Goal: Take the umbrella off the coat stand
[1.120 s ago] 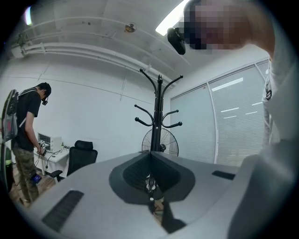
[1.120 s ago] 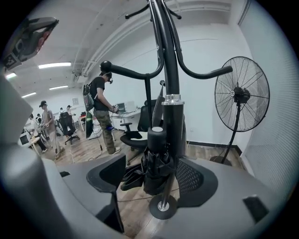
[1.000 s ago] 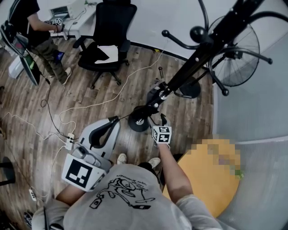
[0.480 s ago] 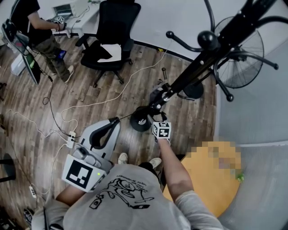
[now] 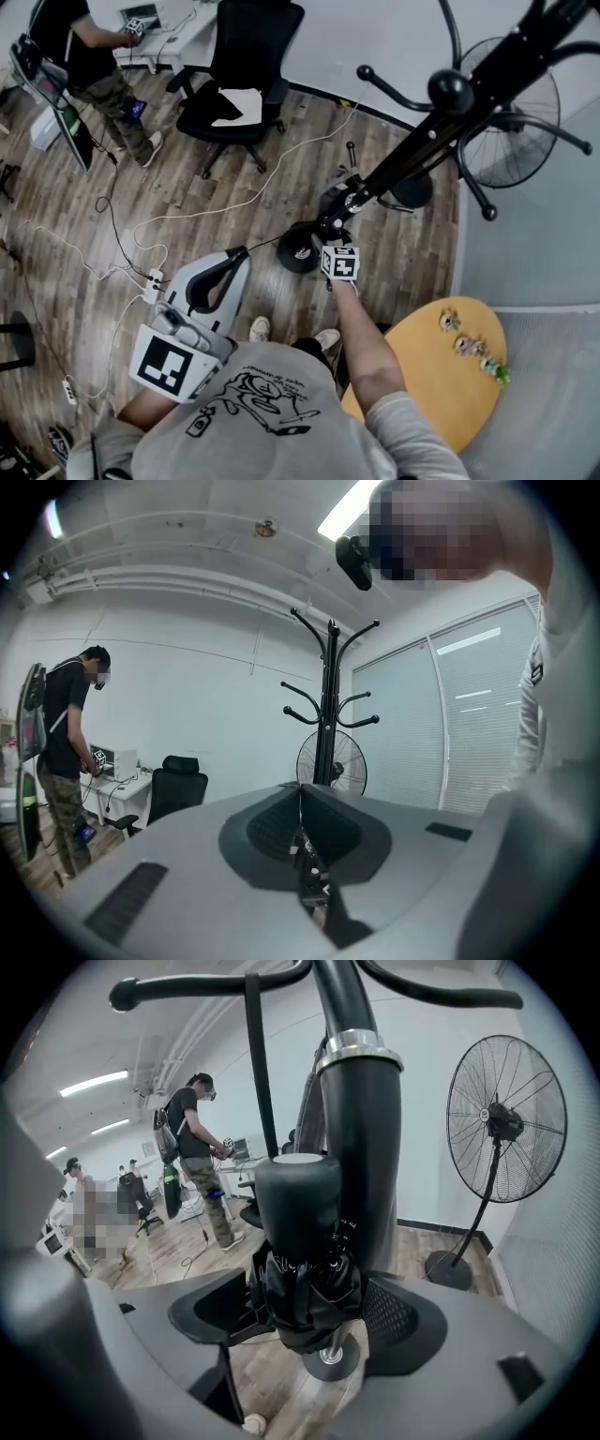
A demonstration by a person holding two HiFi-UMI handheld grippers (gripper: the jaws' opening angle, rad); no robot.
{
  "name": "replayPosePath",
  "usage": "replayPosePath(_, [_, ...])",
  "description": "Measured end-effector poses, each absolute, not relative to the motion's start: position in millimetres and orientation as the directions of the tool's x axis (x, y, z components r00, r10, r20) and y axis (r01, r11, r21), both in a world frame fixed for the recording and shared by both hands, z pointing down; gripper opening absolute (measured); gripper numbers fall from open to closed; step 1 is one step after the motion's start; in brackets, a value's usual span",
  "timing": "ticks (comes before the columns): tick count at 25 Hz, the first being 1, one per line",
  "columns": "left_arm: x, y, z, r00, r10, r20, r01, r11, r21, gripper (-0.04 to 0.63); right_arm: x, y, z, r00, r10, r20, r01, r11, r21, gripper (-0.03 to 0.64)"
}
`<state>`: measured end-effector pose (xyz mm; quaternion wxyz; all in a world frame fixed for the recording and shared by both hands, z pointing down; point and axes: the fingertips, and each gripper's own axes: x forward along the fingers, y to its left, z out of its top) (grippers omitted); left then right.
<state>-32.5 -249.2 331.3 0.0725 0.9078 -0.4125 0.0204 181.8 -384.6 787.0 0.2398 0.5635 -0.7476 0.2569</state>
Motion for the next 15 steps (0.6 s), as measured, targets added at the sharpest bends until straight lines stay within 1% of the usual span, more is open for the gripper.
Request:
replayPosePath(7, [-37.4,-248.4,333.5,0.644,-0.757,0.109,-0.765,-0.634,0.111,0.009,179.4,-392.8,797.2,-0.236,-0.705,0.668,-0.968,0.233,-0.095,0.383])
replayPosePath(10, [-39.3,-248.2,333.7,0.638,-0.762,0.113,-0.770,-0.628,0.109,0.009,179.2,-392.6,797.6,-0.224,-0.704,0.674,-0.969,0.235,-0.077,0.343])
replayPosePath(12, [-39.8,-249.1,332.6,0.635,-0.765,0.109,-0.773,-0.627,0.100,0.009,179.7,-392.3,797.2,-0.208,-0.704,0.679,-0.969,0.241,-0.046,0.286])
replayPosePath(15, [-39.4,-249.0,332.1,0.634,-0.766,0.106,-0.774,-0.626,0.098,0.009,177.4,-391.3,795.0,-0.203,-0.710,0.674,-0.968,0.250,-0.028,0.245])
